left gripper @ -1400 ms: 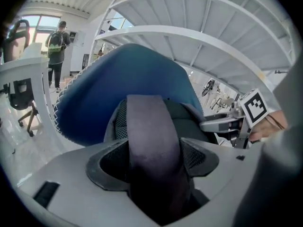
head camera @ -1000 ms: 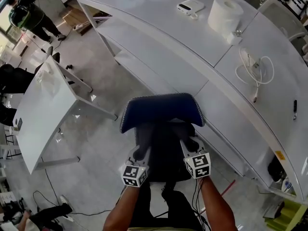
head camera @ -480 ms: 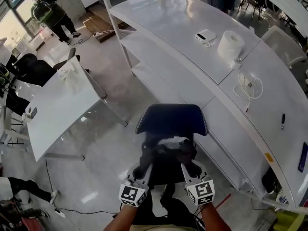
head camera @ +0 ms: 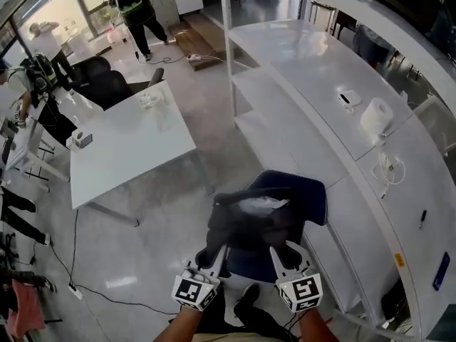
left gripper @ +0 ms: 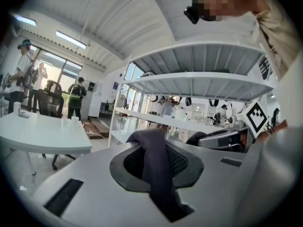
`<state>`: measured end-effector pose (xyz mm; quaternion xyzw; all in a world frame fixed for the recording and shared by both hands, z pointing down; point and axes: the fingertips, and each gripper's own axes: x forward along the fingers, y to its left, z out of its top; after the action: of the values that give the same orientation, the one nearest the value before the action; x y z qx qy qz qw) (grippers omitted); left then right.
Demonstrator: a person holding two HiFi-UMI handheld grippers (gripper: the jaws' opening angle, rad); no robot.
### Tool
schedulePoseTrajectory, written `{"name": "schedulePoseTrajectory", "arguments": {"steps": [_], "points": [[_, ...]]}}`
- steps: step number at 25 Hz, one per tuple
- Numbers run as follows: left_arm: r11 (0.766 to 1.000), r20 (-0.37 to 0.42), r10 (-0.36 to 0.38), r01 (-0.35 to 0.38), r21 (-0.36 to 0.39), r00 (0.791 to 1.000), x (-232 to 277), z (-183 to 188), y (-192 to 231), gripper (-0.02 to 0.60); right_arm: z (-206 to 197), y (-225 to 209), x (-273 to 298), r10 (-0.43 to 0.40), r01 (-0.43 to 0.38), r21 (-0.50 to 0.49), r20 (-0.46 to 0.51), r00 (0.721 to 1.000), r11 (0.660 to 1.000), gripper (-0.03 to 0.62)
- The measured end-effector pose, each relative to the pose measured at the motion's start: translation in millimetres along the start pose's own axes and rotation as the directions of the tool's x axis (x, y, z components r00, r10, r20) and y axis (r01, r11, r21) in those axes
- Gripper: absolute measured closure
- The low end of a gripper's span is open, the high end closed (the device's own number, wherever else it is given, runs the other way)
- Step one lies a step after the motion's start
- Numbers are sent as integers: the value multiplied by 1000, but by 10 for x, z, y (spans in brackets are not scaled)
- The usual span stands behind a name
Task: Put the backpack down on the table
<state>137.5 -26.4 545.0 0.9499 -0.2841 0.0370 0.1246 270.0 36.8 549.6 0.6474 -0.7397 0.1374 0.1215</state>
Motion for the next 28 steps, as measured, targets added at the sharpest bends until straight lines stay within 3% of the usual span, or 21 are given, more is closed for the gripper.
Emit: {"name": "schedulePoseTrajectory", "arguments": {"steps": [6, 12, 20, 28], "points": [[996, 123, 63, -70, 52, 990, -210, 812, 530, 520, 885, 351, 398, 81, -76, -54, 98, 992, 996, 499], [985, 205, 119, -141, 95, 972, -677, 1470, 1120, 520, 1587, 969, 831, 172, -161, -83, 164, 971, 984, 498], [959, 276, 183, -233, 161, 943, -1300, 2136, 2179, 520, 2365, 1943, 1634, 290, -258, -155, 243, 926, 954, 499], [925, 335, 270, -340, 171, 903, -1705, 2618, 3350, 520, 2959, 2803, 2573, 366, -317, -205, 283, 887, 926, 497]]}}
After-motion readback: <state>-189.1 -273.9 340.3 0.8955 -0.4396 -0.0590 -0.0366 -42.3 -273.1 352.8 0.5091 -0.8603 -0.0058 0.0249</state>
